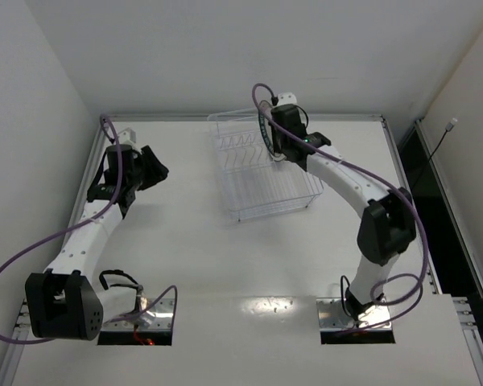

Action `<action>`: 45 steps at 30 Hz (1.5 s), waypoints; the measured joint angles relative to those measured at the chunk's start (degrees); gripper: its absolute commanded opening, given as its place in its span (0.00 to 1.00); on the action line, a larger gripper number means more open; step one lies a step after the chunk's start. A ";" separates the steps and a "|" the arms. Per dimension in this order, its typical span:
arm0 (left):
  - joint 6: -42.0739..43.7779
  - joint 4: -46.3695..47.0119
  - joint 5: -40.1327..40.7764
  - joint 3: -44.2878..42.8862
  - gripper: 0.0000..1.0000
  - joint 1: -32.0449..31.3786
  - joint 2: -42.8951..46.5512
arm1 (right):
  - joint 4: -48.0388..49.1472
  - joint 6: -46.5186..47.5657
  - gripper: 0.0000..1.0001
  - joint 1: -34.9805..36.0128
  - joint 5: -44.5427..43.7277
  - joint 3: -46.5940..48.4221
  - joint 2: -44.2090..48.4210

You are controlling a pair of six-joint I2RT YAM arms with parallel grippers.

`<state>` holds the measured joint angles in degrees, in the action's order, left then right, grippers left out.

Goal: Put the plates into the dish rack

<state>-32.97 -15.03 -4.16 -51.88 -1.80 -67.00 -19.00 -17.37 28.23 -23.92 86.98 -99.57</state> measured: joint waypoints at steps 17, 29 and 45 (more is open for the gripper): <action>0.00 -1.27 2.56 0.37 0.48 0.00 -0.50 | 2.95 3.02 0.00 0.33 -8.50 1.55 -8.57; 0.00 -1.27 2.71 0.37 0.48 0.00 -0.98 | 2.43 2.69 0.00 -1.99 -6.05 7.43 -14.73; 0.22 -1.25 1.60 0.39 0.48 0.00 -2.75 | -1.31 0.57 0.46 -5.07 2.40 11.74 -19.43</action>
<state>-32.75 -16.27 -2.57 -51.48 -1.80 -69.76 -20.32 -16.80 23.16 -21.52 98.72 -119.00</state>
